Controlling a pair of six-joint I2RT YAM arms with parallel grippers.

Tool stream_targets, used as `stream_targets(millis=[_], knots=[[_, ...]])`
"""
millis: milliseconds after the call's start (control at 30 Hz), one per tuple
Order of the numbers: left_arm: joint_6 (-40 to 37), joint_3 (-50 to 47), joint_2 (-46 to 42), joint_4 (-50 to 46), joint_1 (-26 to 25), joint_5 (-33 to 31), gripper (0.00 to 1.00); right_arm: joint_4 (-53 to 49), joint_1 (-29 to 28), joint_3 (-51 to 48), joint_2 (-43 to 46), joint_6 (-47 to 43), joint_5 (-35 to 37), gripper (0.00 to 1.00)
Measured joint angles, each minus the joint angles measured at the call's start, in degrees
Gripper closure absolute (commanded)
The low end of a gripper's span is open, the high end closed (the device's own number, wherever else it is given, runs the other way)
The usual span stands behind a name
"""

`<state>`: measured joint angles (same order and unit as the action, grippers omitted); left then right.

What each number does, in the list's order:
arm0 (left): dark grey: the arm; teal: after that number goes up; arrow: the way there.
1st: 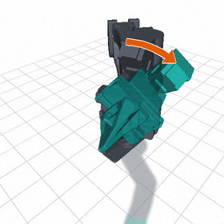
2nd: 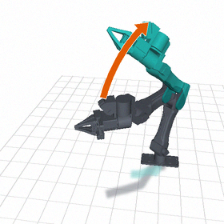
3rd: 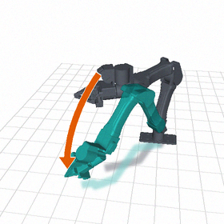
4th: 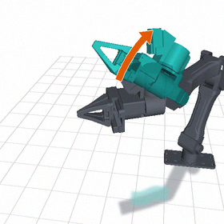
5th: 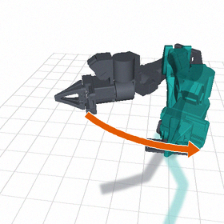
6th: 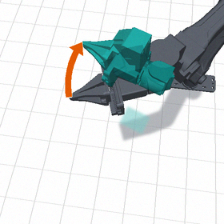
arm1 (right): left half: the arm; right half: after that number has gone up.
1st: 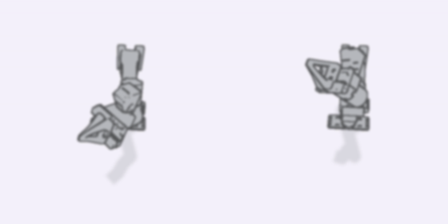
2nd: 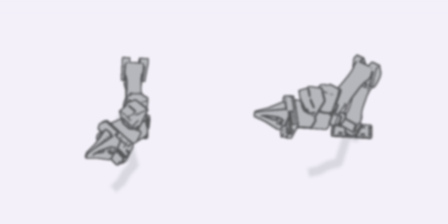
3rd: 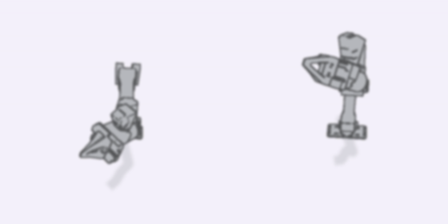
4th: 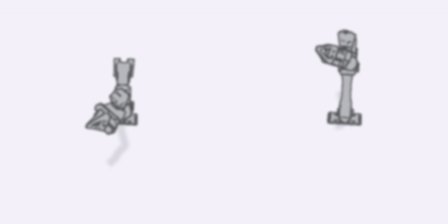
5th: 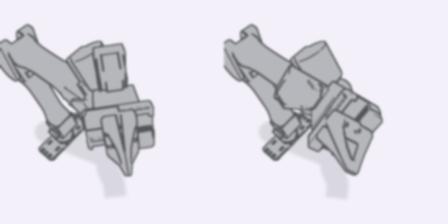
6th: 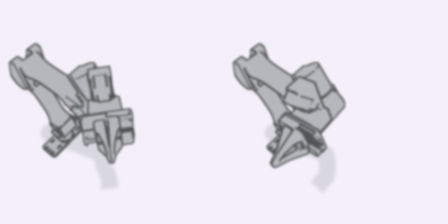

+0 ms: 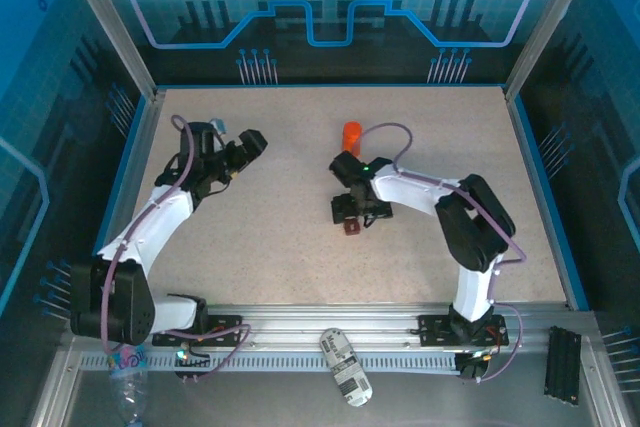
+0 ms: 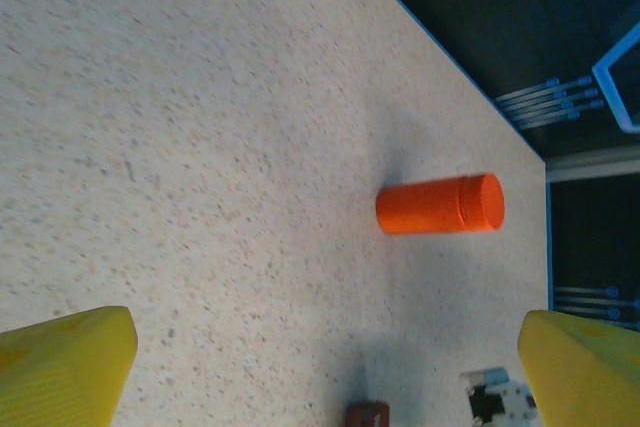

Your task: Sort the pills into containers

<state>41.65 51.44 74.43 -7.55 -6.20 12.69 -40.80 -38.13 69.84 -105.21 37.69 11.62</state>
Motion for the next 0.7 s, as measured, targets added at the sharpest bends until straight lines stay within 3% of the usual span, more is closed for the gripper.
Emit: stream_targets(millis=[167, 400, 700], knots=[[-0.3, 0.0, 1.4, -0.2, -4.9, -1.3, 0.01, 2.6, 4.3, -8.3, 7.5, -0.5, -1.6, 0.00], [-4.3, 0.5, 3.5, -4.1, -9.9, -2.0, 0.01, 4.9, 4.5, -11.3, 15.0, -3.8, -6.9, 0.00], [-5.2, -2.1, 1.5, -6.1, -12.1, -3.1, 0.01, 6.2, 4.8, -8.4, 9.0, -5.9, -9.5, 0.00]])
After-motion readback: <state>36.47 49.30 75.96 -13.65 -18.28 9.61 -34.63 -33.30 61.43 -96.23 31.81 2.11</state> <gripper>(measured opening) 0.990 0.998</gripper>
